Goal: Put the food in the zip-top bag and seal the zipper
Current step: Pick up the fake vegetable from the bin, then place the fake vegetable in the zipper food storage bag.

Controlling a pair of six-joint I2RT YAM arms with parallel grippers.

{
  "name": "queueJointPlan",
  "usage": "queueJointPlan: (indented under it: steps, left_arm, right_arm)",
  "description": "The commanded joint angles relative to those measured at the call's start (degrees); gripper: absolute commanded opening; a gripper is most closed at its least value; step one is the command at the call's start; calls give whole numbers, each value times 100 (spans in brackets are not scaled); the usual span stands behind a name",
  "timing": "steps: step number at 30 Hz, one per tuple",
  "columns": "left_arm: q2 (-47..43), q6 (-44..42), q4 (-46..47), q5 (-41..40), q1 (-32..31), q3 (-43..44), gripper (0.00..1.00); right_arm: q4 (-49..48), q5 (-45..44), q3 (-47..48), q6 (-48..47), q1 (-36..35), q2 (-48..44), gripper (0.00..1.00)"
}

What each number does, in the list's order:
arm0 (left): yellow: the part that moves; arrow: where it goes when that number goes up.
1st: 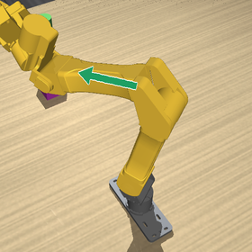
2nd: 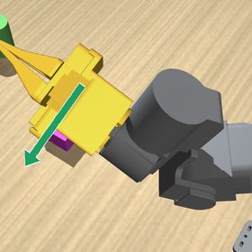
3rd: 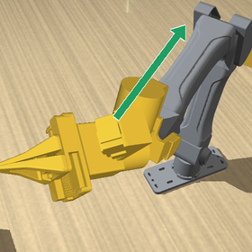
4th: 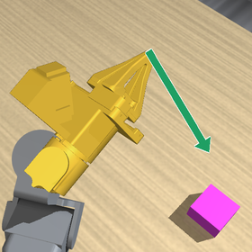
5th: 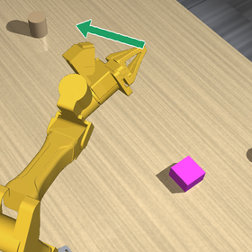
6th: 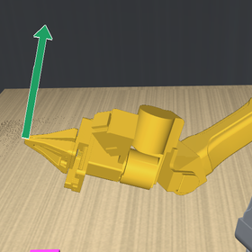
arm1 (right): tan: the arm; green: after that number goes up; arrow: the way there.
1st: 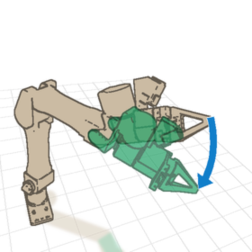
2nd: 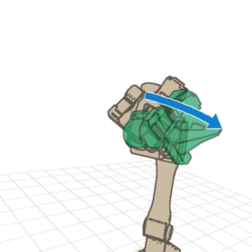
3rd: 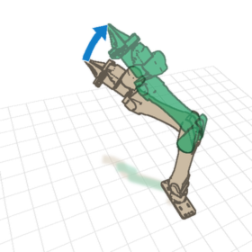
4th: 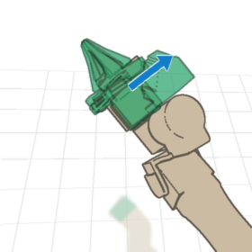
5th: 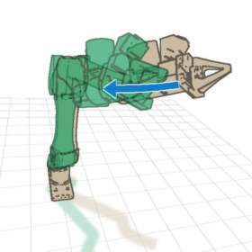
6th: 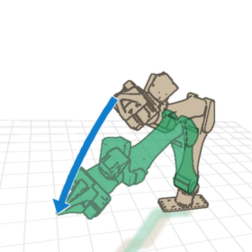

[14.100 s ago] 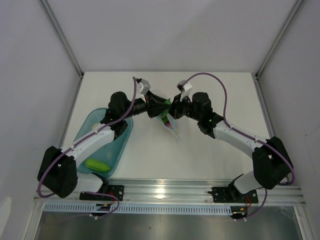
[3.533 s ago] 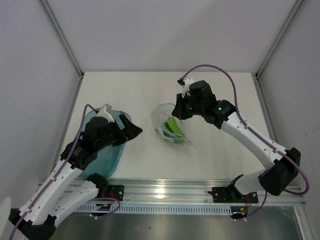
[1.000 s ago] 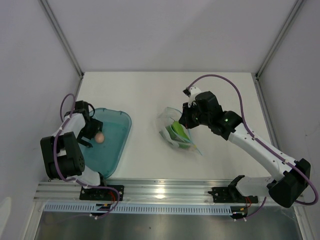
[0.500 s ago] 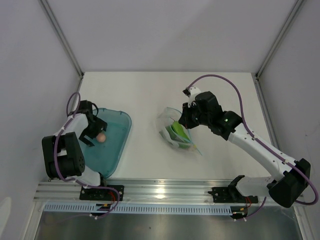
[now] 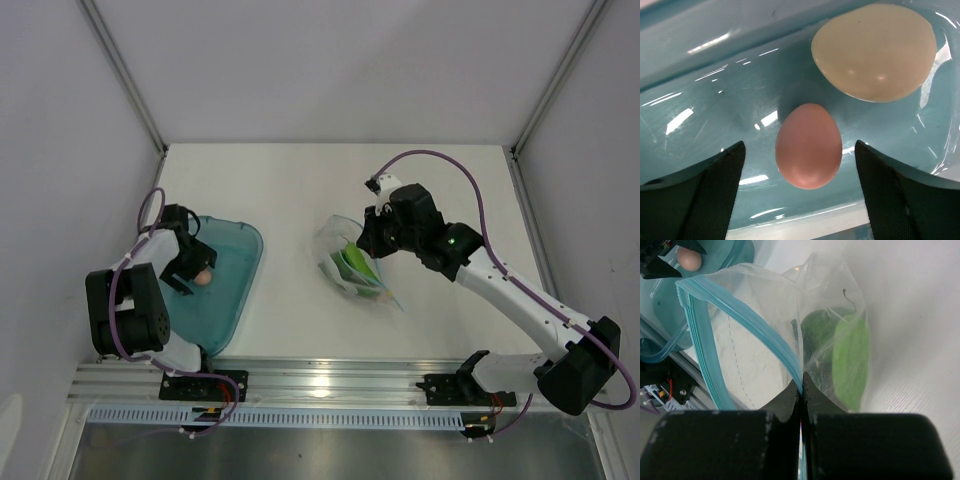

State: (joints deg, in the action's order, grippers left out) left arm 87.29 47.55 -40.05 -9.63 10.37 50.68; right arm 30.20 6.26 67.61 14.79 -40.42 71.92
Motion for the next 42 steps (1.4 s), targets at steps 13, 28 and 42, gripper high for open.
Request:
queueJointPlan:
  steps: [13,28,42]
  left_arm:
    - [-765,-62,244,330,-18,-190,10]
    - [-4666,-905,2281,3036,-544,-840,1]
    - [-4625,-1714,3723,3776,-3945,-111,0]
  right_arm:
    - [-172,-108,-11,15,-44,-205,0]
    - [-260,-169,15,95,-159,-161,0]
    - [-251,-371,129,244,-483,-143,0]
